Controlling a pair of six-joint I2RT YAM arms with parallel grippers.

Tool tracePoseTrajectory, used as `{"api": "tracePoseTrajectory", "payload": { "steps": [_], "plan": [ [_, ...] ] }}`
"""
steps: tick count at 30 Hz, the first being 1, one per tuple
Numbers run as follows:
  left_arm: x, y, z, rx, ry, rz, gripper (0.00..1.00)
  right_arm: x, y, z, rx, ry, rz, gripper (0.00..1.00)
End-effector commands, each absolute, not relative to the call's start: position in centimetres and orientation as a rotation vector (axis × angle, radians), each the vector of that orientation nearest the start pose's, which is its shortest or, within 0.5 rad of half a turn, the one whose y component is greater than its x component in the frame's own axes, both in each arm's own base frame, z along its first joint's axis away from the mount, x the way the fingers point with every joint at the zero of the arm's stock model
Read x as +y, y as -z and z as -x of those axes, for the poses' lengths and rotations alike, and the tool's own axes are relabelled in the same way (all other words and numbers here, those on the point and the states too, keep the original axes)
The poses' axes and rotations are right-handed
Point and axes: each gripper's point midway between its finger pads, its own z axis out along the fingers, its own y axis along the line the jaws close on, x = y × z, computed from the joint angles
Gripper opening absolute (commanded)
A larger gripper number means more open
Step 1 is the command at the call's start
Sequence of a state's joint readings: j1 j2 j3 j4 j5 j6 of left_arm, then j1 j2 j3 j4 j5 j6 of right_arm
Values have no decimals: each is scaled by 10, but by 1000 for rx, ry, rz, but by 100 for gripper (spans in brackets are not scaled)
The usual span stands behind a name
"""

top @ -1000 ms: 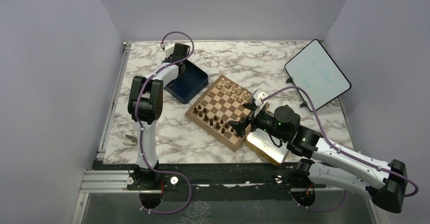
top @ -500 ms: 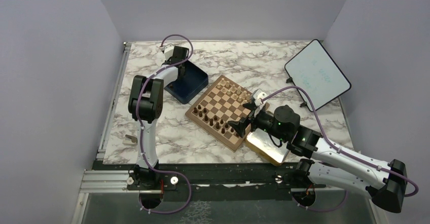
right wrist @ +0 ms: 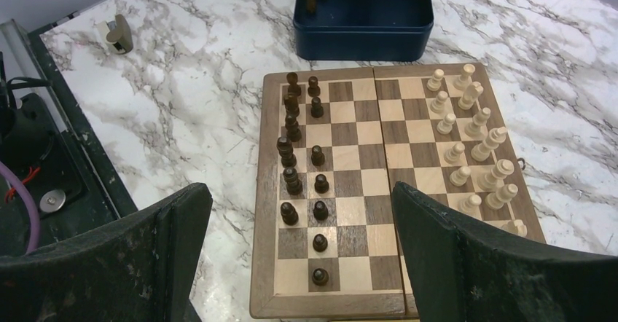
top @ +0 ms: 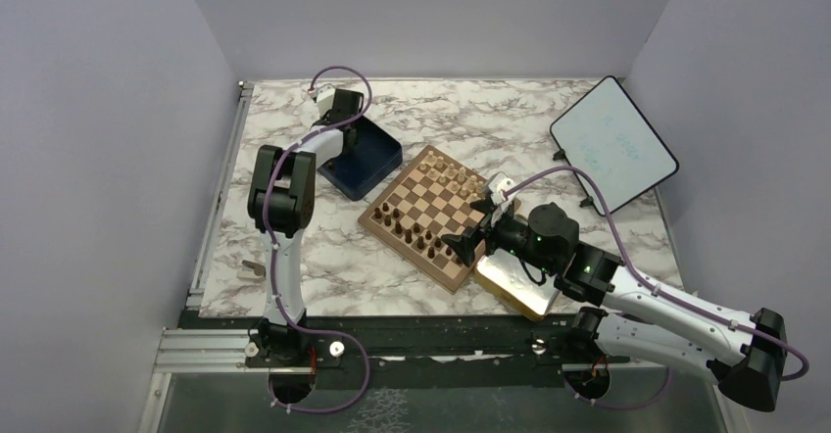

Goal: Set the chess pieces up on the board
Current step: Pick up the chess piece from the storage box.

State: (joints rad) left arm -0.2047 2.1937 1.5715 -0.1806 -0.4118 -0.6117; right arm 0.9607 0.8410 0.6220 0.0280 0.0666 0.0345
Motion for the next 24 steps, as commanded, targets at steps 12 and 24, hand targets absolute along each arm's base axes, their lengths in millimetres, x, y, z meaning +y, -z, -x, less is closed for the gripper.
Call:
{"api": "tracePoseTrajectory", "payload": {
  "steps": [12,24],
  "plan": [
    [-85,-51,-520,2262,111,589,0,264,-240,-201,1621,-671,702,100],
    [-101,-83,-504,2315,216,424,0,249,-236,-215,1654,-588,583,100]
  ]
}}
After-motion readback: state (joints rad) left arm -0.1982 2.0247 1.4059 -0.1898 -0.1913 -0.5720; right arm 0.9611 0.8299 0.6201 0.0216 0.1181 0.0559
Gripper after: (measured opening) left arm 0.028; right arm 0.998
